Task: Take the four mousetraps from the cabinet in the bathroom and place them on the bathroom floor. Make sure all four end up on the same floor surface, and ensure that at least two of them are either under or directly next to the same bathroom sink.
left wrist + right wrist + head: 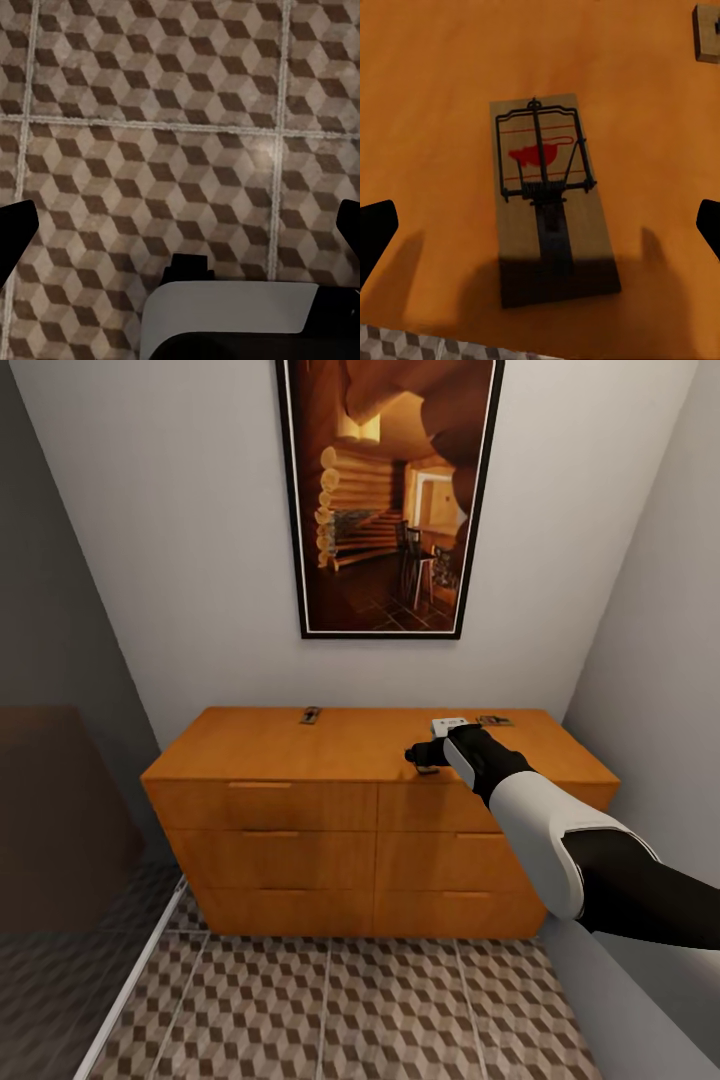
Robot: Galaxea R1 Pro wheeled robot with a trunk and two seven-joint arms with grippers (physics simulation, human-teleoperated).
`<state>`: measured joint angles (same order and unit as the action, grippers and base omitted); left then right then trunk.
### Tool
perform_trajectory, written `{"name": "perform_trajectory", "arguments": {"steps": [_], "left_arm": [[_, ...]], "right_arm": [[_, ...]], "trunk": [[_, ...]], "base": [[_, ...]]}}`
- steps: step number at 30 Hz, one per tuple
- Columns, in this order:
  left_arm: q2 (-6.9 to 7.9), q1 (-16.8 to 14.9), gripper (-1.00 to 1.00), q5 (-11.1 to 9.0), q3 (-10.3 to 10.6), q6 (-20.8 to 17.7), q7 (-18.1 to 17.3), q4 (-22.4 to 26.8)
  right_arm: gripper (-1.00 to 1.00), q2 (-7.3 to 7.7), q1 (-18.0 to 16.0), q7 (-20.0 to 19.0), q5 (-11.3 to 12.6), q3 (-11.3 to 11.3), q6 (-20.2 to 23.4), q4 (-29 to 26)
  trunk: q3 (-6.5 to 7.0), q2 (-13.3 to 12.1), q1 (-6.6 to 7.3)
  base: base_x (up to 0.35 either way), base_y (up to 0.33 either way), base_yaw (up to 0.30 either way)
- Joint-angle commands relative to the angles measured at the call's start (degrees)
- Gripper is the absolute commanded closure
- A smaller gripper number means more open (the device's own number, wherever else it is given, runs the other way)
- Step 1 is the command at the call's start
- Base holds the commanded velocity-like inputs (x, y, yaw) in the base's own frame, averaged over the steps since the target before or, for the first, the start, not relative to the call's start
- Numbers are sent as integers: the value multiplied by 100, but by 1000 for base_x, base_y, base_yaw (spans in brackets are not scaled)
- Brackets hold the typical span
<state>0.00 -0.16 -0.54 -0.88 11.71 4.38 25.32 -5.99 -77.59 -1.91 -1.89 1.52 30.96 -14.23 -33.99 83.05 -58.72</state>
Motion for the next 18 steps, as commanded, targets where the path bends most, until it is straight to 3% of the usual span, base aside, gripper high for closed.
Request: {"name": "perform_trajectory", "arguments": {"steps": [1, 18], "left_arm": [[1, -2, -100, -6, 0, 16, 10, -1], [8, -2, -100, -7, 2, 16, 10, -1]], "right_arm": [[-100, 1, -2, -20, -22, 15, 33, -10], [-100, 1, -2, -20, -22, 15, 33, -9]], "trunk": [[-5, 2, -1], [-5, 2, -1]], "base": [[100, 0, 0], [17, 0, 0]]}}
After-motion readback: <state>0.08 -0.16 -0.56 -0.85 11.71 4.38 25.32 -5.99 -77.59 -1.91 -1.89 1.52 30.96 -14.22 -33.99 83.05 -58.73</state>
